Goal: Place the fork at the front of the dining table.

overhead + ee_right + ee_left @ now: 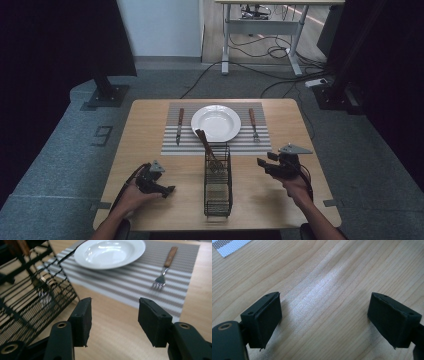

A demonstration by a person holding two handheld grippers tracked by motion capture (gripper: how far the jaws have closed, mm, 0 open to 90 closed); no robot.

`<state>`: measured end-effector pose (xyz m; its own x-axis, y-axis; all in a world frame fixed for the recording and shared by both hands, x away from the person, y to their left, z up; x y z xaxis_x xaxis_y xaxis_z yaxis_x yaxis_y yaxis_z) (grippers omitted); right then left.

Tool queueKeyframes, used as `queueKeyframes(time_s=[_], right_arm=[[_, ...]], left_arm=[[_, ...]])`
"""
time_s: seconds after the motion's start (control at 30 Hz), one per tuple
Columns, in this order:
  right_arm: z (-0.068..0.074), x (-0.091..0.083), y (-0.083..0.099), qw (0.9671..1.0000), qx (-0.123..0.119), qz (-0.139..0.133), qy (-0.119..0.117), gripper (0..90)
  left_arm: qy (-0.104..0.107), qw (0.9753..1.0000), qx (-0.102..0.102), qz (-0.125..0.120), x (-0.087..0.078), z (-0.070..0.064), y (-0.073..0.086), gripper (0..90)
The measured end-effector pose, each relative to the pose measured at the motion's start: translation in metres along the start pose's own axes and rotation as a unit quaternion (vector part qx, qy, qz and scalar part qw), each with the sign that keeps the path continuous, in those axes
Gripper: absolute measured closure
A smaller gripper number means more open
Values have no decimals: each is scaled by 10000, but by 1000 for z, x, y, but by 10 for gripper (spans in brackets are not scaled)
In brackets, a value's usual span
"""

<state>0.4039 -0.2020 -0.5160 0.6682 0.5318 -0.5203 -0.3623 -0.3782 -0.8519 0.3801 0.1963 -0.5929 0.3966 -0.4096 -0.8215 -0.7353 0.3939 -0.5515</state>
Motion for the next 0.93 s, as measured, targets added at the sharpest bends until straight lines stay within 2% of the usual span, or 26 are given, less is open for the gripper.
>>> queueKeyframes(time_s=[0.23,0.93], right_arm=[[14,10,16,9994,-128,269,-149,437],[6,13,18,9995,-60,307,-27,427]], left_arm=[[9,10000,23,11,0,0,0,121],[25,10000,30,12,-1,0,1,121]])
Point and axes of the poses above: each handheld gripper's, and its own axes: x roughly forward along the jaws, y roughly out of its underside, z roughly to its left, the point moved 7 cm from there along x, roughly forward along the jaws, and after that the axes turned 14 degrees about -x, right-handed, at the moved point
